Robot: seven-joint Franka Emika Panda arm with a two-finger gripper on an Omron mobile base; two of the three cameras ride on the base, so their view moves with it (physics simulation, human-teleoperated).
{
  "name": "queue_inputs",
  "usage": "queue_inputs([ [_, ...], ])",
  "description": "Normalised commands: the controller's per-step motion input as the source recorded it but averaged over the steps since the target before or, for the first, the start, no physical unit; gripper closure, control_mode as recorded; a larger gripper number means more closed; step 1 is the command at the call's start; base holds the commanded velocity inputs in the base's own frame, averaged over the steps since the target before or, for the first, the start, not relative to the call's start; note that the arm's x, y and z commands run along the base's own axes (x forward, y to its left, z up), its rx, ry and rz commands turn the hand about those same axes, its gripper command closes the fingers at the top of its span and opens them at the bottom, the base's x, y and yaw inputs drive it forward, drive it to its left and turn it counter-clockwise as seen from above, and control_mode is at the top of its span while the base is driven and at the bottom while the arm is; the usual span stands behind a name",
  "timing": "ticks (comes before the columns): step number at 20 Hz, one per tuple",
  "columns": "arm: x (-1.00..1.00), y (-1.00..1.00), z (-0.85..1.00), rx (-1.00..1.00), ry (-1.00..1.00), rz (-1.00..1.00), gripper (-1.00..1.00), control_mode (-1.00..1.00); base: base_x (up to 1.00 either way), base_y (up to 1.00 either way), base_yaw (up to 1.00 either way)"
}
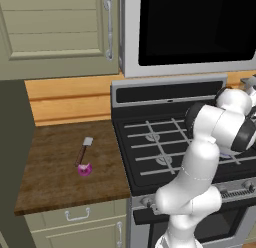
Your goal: Put the eggplant and onion in the pot. Retrieve the spatula and lightly stir the vegetables in the pot.
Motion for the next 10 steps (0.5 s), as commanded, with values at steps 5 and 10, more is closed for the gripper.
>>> queue_inputs([
  [5, -0.24, 0.0, 0.15, 0.0, -0.2, -0.01, -1.0, -1.0, 0.0, 0.0, 0.0],
  [10, -0.18, 0.09, 0.54, 0.0, -0.23, -0.01, -1.0, -1.0, 0.0, 0.0, 0.0],
])
